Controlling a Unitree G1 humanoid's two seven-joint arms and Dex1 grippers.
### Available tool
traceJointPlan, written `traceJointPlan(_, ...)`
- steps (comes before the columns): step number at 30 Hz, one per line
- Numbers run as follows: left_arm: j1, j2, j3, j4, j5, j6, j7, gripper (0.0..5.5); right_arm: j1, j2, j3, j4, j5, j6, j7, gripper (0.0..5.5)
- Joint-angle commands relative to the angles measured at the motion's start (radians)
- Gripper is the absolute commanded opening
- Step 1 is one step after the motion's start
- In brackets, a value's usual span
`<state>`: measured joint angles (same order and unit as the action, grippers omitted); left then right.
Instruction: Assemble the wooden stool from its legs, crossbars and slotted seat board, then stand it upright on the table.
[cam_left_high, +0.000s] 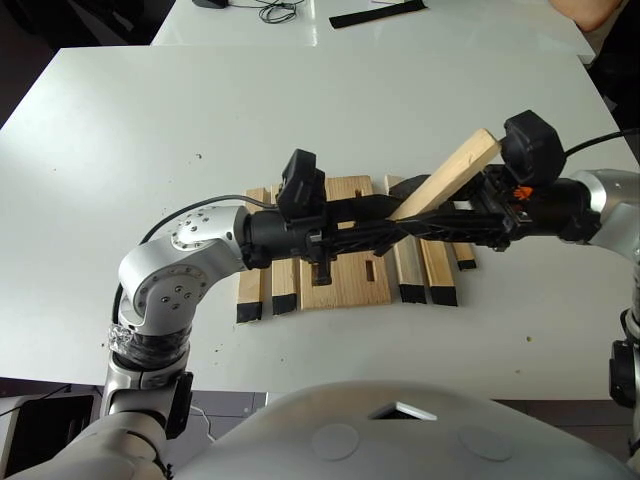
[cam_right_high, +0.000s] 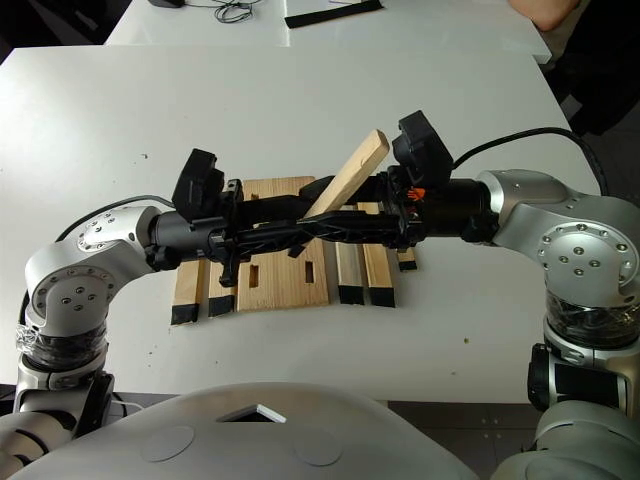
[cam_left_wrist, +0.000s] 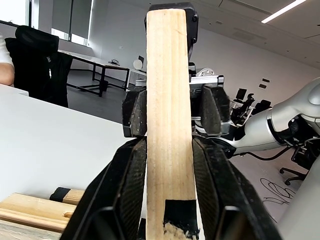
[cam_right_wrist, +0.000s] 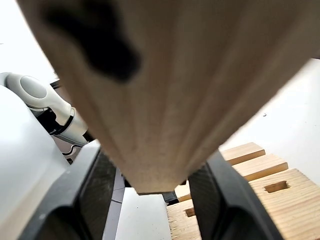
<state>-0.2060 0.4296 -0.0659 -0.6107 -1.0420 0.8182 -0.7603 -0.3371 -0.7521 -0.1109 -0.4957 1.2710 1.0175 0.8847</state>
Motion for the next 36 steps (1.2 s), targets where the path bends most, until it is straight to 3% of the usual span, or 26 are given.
traceJointPlan(1, -0.005, 0.011, -0.006, 0.013, 0.021, -0.017, -0.001, 1.33, -0.004, -0.013, 0.011, -0.003, -0.022, -0.007, 0.013, 1.67)
traceJointPlan(4, 0.01, 0.028, -0.014, 0.003, 0.03, -0.022, -0.015, 1.33, -0.005, -0.016, 0.005, 0.0, -0.024, -0.007, 0.021, 1.3)
traceJointPlan(16, 0.006, 0.063, -0.009, 0.026, 0.021, 0.002, 0.006, 1.33, 0.03, -0.059, 0.025, -0.017, -0.117, -0.038, 0.073, 1.3)
traceJointPlan(19, 0.009, 0.121, -0.072, 0.019, 0.1, 0.012, -0.031, 1.91, 0.041, -0.06, 0.041, -0.024, -0.182, -0.081, 0.07, 1.3)
traceJointPlan(24, 0.069, 0.165, -0.118, 0.038, 0.258, -0.077, -0.044, 2.66, 0.029, -0.079, 0.06, 0.024, -0.432, -0.257, 0.056, 1.3)
traceJointPlan(32, 0.151, 0.143, -0.053, 0.09, 0.339, -0.162, 0.002, 2.7, 0.123, -0.123, 0.135, 0.294, -0.875, -0.772, 0.179, 1.3)
traceJointPlan(36, 0.162, 0.123, -0.059, 0.096, 0.363, -0.176, 0.025, 2.7, 0.12, -0.071, 0.165, 0.443, -0.943, -0.94, 0.23, 1.3)
